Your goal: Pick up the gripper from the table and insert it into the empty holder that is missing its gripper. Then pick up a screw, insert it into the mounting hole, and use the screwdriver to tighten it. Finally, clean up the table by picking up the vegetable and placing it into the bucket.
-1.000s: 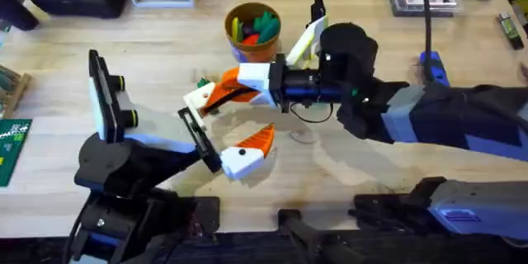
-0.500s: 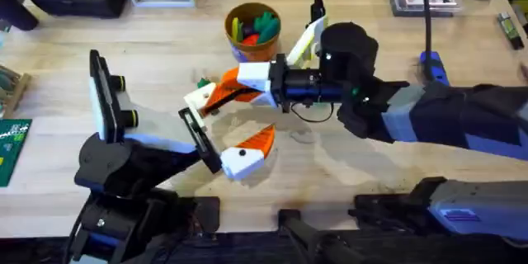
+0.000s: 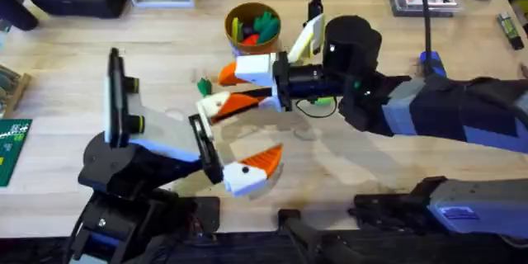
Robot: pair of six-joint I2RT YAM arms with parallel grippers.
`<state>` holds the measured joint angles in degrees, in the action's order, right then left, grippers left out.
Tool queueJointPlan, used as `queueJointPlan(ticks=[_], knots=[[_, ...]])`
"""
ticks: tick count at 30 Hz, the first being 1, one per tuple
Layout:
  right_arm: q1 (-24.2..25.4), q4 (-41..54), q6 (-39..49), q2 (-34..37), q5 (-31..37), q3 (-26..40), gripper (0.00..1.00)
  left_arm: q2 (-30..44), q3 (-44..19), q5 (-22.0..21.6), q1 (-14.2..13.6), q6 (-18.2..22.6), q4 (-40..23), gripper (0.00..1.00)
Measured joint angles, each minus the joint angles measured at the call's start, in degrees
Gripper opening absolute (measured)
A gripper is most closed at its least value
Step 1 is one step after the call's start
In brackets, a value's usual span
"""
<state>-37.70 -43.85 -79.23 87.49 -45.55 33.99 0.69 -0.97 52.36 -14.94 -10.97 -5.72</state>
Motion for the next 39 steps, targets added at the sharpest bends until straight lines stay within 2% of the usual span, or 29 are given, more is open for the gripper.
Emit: queueJointPlan(ticks=[4,6,8,9,10,16,25,28,30,31,35,39], knots=[[-0.1,-0.4,0.0,0.0,-1.3,0.8,0.607,0.0,0.0,2.6,-0.8,0.0,-0.2,0.986],[0.2,-0.3,0.0,0.0,-1.6,0.8,0.697,0.0,0.0,3.2,-0.8,0.0,-0.3,0.986],[0.8,-0.3,0.2,0.0,-1.9,0.8,0.818,0.0,0.0,3.7,-0.8,0.0,-0.3,0.986],[1.1,-0.3,0.6,0.0,-2.0,0.8,0.936,0.0,0.0,3.7,-0.8,0.0,-0.3,0.986],[1.6,-0.3,1.2,0.0,-2.0,0.8,0.98,0.0,0.0,3.8,-0.8,0.0,-0.3,0.986],[6.2,-0.3,6.8,0.0,-0.6,0.8,0.992,0.0,0.0,4.0,-0.8,0.0,-0.4,0.986],[21.5,1.2,18.6,-2.0,0.4,1.0,0.992,0.0,0.0,4.1,-0.8,0.0,-0.4,0.986],[25.4,9.7,22.6,-5.6,0.5,2.8,0.992,0.0,0.0,4.1,-0.8,0.0,-0.4,0.986],[26.7,19.9,26.6,-8.3,1.3,5.1,0.993,0.0,0.0,4.1,-0.8,0.0,-0.4,0.986],[26.8,36.3,34.2,-11.6,4.0,8.9,0.992,0.0,0.0,4.2,-0.8,0.0,-0.4,0.986],[24.8,55.1,45.1,-15.3,10.7,14.7,0.993,0.0,0.0,4.5,-0.8,0.0,-0.5,0.986],[19.5,71.9,53.8,-18.5,24.6,19.6,0.994,0.0,0.0,4.5,-0.8,0.0,-0.5,0.986]])
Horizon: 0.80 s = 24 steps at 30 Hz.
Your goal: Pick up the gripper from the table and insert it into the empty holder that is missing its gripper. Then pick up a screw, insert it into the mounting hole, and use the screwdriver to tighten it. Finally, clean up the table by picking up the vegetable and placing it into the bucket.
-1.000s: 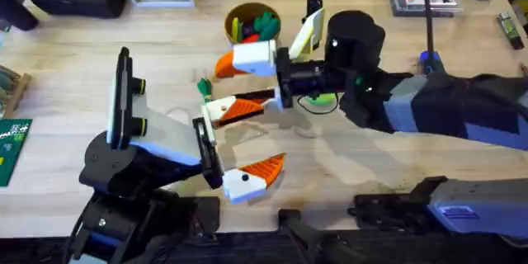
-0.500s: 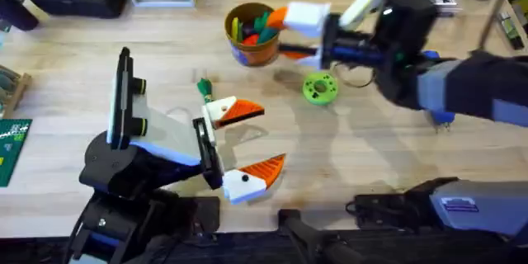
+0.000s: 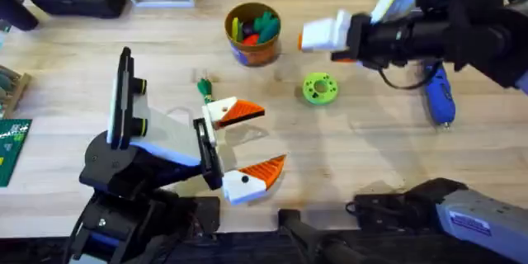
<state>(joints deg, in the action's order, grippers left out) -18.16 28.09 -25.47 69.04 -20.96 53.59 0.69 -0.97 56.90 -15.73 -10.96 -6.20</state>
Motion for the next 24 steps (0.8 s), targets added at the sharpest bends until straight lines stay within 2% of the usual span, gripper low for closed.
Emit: queueJointPlan(ticks=[5,9,10,14,17,24], knots=[[-7.8,12.2,5.9,0.0,17.1,0.8,0.995,0.0,0.0,0.1,0.0,0.0,0.0,0.986],[-10.5,14.5,7.8,1.8,24.6,0.8,0.994,0.0,0.0,0.1,0.0,0.0,0.0,0.986],[-10.7,14.3,8.0,2.3,25.6,0.8,0.993,0.0,0.0,0.1,0.0,0.0,0.0,0.986],[-10.8,12.7,8.8,4.2,26.1,0.8,0.742,0.0,0.0,0.2,0.0,0.0,0.0,0.986],[-11.3,11.8,9.0,6.6,25.6,0.8,0.689,0.0,0.0,0.2,0.0,0.0,0.0,0.986],[-14.5,11.7,9.3,12.4,25.2,0.8,0.472,0.0,0.0,0.1,0.0,0.0,0.0,0.986]])
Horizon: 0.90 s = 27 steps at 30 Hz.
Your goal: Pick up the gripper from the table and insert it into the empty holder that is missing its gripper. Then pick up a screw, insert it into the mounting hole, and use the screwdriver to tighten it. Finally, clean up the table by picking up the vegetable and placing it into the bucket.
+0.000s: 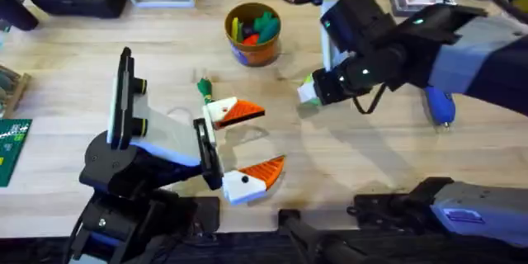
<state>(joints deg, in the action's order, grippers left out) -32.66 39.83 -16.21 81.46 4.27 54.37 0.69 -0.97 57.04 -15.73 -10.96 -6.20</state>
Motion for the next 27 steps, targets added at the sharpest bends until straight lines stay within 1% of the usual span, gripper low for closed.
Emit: queueJointPlan(ticks=[1,5,7,9,12,13,17,24,27], knots=[[-0.4,0.0,0.0,0.5,0.0,0.0,0.433,0.0,0.0,0.0,0.0,0.0,0.0,0.986],[-1.1,-0.1,0.0,2.1,0.5,0.0,0.368,0.0,0.0,0.0,0.0,0.0,0.0,0.986],[-1.1,-0.3,0.0,2.8,0.7,0.0,0.316,0.0,0.0,0.0,0.0,0.0,0.0,0.986],[-1.1,-0.7,0.0,3.6,0.8,0.0,0.259,0.0,0.0,0.0,0.0,0.0,0.0,0.986],[-1.1,-1.2,0.0,4.6,0.9,0.0,0.129,0.0,0.0,0.0,0.0,0.0,0.0,0.986],[-1.1,-1.4,0.0,4.9,0.9,0.0,0.113,0.0,0.0,0.0,0.0,0.0,0.0,0.986],[-1.1,-2.2,0.0,6.0,0.9,0.0,0.111,0.0,0.0,0.0,0.0,0.0,0.0,0.986],[-1.2,-2.9,0.0,6.1,0.9,0.0,0.143,0.0,0.0,0.0,0.0,0.0,0.0,0.985],[-1.3,-3.3,0.0,6.2,1.0,0.0,0.208,0.0,0.0,0.0,0.0,0.0,0.0,0.985]])
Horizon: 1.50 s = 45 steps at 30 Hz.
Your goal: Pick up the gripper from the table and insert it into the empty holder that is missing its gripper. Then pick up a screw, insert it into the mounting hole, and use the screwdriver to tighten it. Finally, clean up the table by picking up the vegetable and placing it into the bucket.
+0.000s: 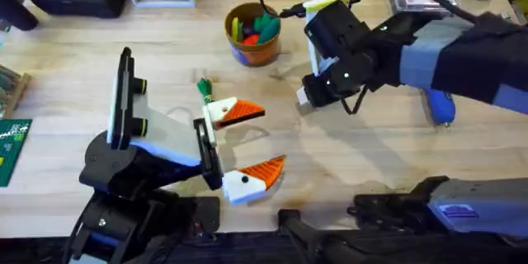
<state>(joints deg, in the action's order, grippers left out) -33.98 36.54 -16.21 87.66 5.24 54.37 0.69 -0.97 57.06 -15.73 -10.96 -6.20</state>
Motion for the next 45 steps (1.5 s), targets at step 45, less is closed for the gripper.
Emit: queueJointPlan(ticks=[45], knots=[[0.2,3.4,0.2,6.1,4.4,6.4,0.119,0.0,0.0,0.0,0.0,0.0,0.0,0.985]])
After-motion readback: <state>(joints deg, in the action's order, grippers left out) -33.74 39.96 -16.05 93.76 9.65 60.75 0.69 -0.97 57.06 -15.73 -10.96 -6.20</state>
